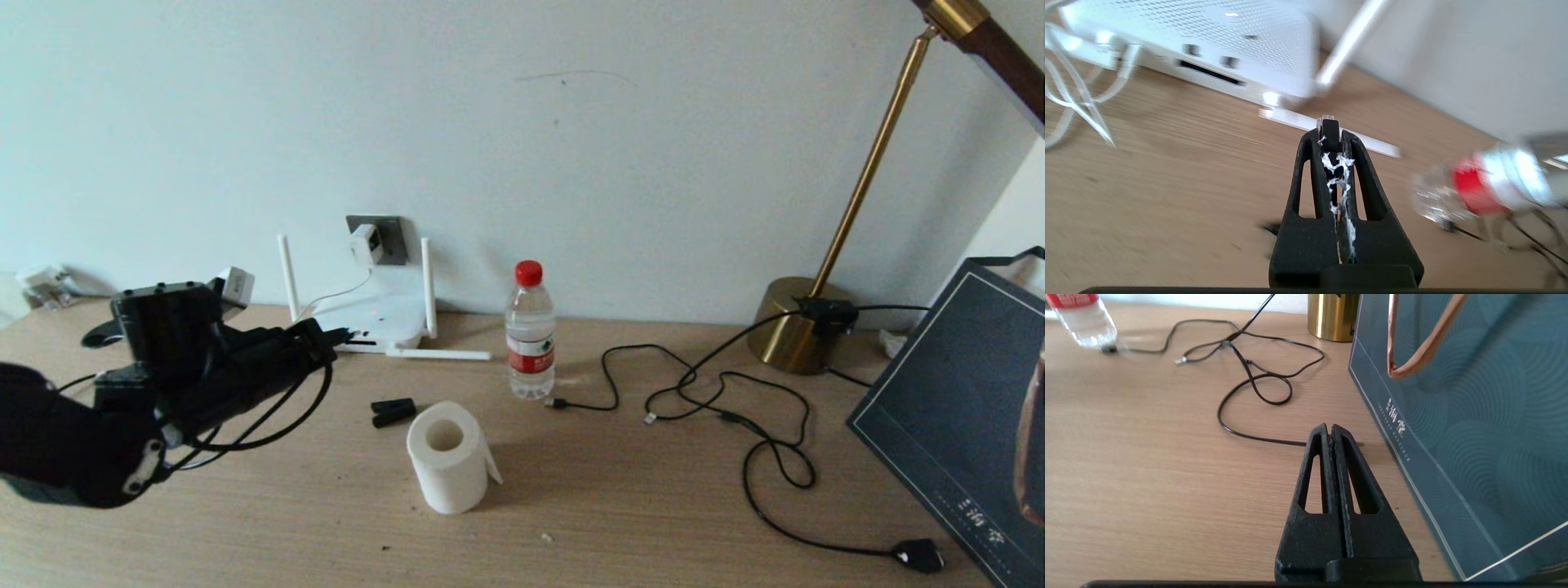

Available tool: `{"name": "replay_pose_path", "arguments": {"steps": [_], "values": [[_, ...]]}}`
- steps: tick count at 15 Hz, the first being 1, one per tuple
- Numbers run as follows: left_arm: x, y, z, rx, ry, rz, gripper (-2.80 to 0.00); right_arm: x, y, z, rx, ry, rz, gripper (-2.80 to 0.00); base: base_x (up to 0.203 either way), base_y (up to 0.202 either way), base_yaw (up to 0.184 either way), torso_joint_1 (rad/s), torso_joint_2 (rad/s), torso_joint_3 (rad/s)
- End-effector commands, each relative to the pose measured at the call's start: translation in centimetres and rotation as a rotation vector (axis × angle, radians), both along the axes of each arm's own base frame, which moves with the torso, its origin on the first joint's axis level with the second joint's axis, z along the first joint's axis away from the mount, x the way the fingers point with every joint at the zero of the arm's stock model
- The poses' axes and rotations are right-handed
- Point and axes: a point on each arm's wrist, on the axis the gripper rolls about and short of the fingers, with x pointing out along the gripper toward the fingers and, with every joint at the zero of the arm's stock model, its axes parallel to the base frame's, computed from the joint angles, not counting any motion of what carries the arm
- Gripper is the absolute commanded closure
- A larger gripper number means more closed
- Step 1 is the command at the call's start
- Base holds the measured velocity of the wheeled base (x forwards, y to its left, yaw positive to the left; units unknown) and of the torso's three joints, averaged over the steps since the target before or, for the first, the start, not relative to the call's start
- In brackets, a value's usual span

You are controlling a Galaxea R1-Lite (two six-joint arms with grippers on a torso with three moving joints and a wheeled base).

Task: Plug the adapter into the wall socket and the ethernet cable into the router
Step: Align cable and router interface

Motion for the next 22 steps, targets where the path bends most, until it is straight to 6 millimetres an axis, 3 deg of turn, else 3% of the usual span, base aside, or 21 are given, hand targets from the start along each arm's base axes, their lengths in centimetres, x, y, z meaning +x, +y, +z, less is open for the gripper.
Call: {"name": "replay_pose_path", "arguments": {"steps": [1,10,22], "values": [[2.0,0.6,-2.3,-0.001,0.025,0.015,0.0,0.0,0.0,0.0,0.005,0.002,-0.001,0.0,0.0,0.0,0.0,0.0,0.0,0.0],[3.4,0.6,-6.2,0.09,-0.042,-0.004,0.0,0.0,0.0,0.0,0.005,0.002,-0.001,0.0,0.0,0.0,0.0,0.0,0.0,0.0],[4.9,0.7,-8.1,0.172,-0.093,0.004,0.0,0.0,0.0,0.0,0.005,0.002,-0.001,0.0,0.0,0.0,0.0,0.0,0.0,0.0]]}}
